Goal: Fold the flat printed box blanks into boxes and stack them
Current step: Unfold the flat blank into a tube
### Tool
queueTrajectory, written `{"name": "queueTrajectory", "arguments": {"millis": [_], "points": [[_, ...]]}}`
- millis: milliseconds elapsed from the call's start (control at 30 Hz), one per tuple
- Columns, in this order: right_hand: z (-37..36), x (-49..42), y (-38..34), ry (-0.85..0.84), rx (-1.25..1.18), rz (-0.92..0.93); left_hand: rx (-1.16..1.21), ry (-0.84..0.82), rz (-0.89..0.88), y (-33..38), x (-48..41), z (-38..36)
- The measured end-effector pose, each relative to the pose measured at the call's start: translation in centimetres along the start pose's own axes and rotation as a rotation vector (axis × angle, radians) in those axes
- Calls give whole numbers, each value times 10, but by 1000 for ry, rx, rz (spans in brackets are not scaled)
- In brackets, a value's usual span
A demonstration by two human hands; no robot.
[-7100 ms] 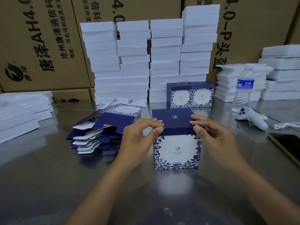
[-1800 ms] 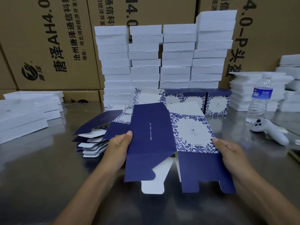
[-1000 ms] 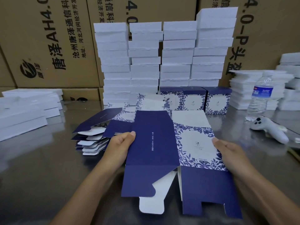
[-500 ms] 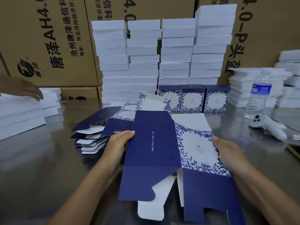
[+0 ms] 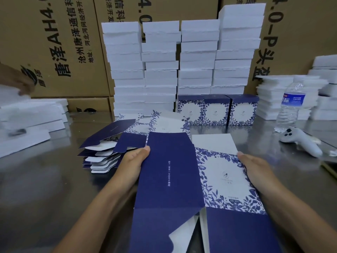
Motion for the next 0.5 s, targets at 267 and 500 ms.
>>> {"name": "queueTrajectory", "arguments": {"millis": [267, 500], "points": [[-2, 2, -3, -7, 141, 135, 122, 66, 46, 8, 5, -2], [-2, 5, -6, -6, 78, 121, 31, 61, -6, 6, 4, 0]]}}
Point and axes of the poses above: each hand's wrist, its own x-axis away from the middle knuckle, its own z-axis out of the back of the hand, y = z × x, the point moved 4 cm from there along -x, towards the middle knuckle, and after that the axes turned 14 degrees about y, right-handed, at the moved point
